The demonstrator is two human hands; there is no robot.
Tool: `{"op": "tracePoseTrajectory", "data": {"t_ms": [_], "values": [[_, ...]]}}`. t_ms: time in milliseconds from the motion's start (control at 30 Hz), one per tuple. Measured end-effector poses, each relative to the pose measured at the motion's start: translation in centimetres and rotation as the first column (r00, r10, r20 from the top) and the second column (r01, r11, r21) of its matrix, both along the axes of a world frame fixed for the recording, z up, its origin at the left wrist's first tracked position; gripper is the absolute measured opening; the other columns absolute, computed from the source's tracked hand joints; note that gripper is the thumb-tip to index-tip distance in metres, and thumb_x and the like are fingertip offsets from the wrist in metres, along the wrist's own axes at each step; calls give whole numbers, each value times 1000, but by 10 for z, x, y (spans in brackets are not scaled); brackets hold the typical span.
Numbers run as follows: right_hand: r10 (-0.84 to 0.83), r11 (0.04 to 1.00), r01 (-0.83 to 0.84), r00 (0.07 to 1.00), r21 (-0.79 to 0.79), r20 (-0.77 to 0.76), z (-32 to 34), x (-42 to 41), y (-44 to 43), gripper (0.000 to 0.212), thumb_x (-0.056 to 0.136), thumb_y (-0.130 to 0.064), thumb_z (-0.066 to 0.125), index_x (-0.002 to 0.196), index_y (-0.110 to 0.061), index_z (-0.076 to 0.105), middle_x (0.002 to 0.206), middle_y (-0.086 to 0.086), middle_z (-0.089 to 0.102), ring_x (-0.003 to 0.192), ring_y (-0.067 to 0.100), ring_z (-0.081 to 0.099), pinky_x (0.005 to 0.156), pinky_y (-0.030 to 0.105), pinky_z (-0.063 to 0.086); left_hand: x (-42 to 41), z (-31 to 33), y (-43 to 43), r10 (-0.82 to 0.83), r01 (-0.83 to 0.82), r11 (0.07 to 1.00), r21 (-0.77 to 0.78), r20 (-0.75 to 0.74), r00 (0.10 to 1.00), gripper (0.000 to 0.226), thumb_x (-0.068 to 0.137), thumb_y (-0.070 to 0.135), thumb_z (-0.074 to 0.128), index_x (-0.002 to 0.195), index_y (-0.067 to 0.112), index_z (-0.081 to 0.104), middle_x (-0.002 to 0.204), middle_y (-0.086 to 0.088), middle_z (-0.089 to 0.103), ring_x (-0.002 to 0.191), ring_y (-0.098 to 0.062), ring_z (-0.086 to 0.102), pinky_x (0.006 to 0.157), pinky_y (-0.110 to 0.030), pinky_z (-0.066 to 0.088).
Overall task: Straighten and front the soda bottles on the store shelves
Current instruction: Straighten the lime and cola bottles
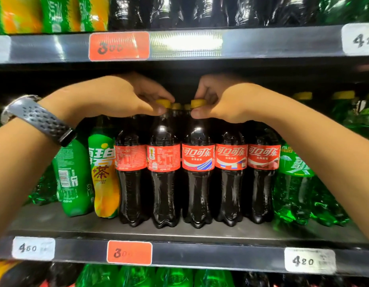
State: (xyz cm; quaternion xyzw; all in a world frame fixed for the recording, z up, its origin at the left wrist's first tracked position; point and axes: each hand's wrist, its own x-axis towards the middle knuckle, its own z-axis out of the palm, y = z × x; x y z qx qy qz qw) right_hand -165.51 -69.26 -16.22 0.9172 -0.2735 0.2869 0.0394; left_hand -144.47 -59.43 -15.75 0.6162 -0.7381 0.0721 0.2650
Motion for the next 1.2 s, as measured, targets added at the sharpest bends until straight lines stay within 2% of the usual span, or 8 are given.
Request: {"op": "tracePoseTrajectory", "data": {"t_ms": [233,333,533,700,833,967,1100,1200], "values": [[-6,1000,7,999,22,-35,3,0,1,38,78,-51,69,104,-26,57,97,-7,64,91,16,62,86,40,51,3,3,-4,16,-16,1000,6,18,1000,28,84,27,71,111,33,68,86,17,73,82,2,67,79,-19,50],[37,998,-39,998,46,46,7,7,7,46,80,-52,67,115,-23,56,101,-11,64,95,11,62,87,31,50,3,3,-10,32,-29,999,-34,75,997,24,82,33,73,105,32,70,79,24,70,72,9,64,68,-12,48],[36,998,-38,999,-44,-36,3,30,25,42,70,-62,70,95,-31,57,76,-21,63,71,-6,58,58,12,43,-3,2,-7,85,-65,990,-125,162,983,45,63,65,61,87,29,72,75,3,71,70,-22,68,65,-40,55],[-42,982,45,999,-182,24,-5,53,27,62,64,-74,65,101,-27,51,69,-14,46,62,1,44,49,23,28,-3,0,-4,139,-101,976,-192,195,971,47,66,68,56,79,26,72,66,3,68,62,-22,63,56,-32,49],[-90,981,88,996,-174,-4,-6,60,27,60,61,-77,64,92,-28,49,69,-11,46,61,4,45,48,24,27,20,0,9,163,-142,973,-183,102,981,42,73,69,62,101,39,67,86,19,69,79,2,63,70,-20,48],[-114,987,106,992,-121,-58,-4,64,26,71,62,-74,66,111,-26,50,76,-11,48,66,6,47,50,26,31,44,3,25,196,-191,981,-41,188,963,58,62,74,65,110,41,62,98,20,68,91,-3,64,84,-25,50],[-135,988,121,976,-92,-168,5,64,28,76,66,-74,63,127,-32,44,81,-18,44,70,2,44,55,22,31,53,1,30,194,-194,981,-25,259,946,65,59,72,70,117,47,54,99,21,66,80,15,56,64,-8,38],[-149,988,133,963,-82,-224,8,63,28,76,66,-77,60,128,-36,42,83,-18,48,73,2,46,57,21,33,55,0,28,160,-158,987,-29,252,954,63,61,68,72,116,45,53,99,19,66,85,5,60,65,-11,39]]}}
